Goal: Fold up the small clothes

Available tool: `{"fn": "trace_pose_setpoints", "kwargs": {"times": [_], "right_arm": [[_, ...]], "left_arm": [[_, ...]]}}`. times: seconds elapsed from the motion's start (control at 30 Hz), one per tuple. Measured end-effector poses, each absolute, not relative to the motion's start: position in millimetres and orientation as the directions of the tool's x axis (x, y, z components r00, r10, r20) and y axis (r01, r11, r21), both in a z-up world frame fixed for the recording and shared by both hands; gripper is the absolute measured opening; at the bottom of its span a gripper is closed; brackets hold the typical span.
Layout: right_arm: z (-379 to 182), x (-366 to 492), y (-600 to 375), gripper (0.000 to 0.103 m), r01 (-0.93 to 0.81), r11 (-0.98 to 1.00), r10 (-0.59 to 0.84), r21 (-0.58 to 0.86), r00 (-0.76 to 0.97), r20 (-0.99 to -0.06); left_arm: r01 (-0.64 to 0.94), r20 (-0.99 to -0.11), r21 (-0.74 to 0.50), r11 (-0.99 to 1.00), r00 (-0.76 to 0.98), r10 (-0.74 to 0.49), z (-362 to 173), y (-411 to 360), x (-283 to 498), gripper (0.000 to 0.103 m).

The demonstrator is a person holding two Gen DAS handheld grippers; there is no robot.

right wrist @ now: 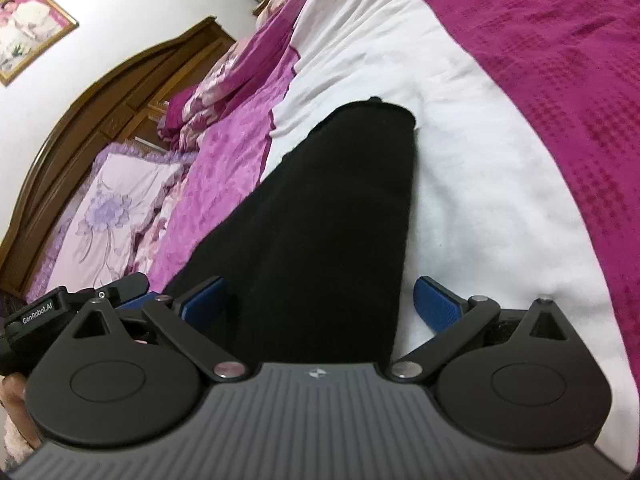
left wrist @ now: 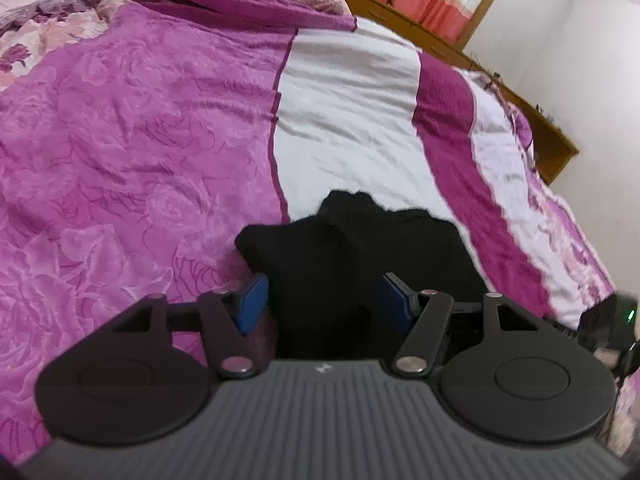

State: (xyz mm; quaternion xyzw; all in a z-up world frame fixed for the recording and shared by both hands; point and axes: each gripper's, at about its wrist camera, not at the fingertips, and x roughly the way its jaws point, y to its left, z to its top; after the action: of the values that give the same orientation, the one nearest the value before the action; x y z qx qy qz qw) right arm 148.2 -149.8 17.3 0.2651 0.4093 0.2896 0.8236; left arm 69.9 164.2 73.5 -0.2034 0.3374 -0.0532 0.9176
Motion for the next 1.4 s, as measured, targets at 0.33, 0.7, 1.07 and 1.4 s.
{"fn": "trace_pose_setpoints", "kwargs": {"times": [0.33,0.7,1.07,1.4], "right_arm": [[7.5,163.8,-166.1,0.069,-0.166,0.657,0.704,0.735,0.483,-0.52],[-2.2,174.1,-154.3,0.07,-0.219,0.56,0.791,0.799,0.43,-0.436],[0.8,170.0,-143.0,0.043,-0.188,0.575,0.784,0.796,0.403,-0.471],[52.6,139.8,-160.4,0.041,-0.25,0.683,0.712,0.686,0.439,-0.548]], "left_arm": [[-0.03,-0.621,-0.502,0.865,0.708,-0.336,39.9,165.5,86.9,0.067],[0.003,-0.622,-0.519,0.855,0.685,-0.38,28.5,156.7,98.5,0.068],[-0.031,-0.578,-0.67,0.741,0.649,-0.495,24.1,162.1,102.3,0.037],[-0.046,-0.521,-0.764,0.643,0.632,-0.573,38.6,142.6,76.4,0.035]]}}
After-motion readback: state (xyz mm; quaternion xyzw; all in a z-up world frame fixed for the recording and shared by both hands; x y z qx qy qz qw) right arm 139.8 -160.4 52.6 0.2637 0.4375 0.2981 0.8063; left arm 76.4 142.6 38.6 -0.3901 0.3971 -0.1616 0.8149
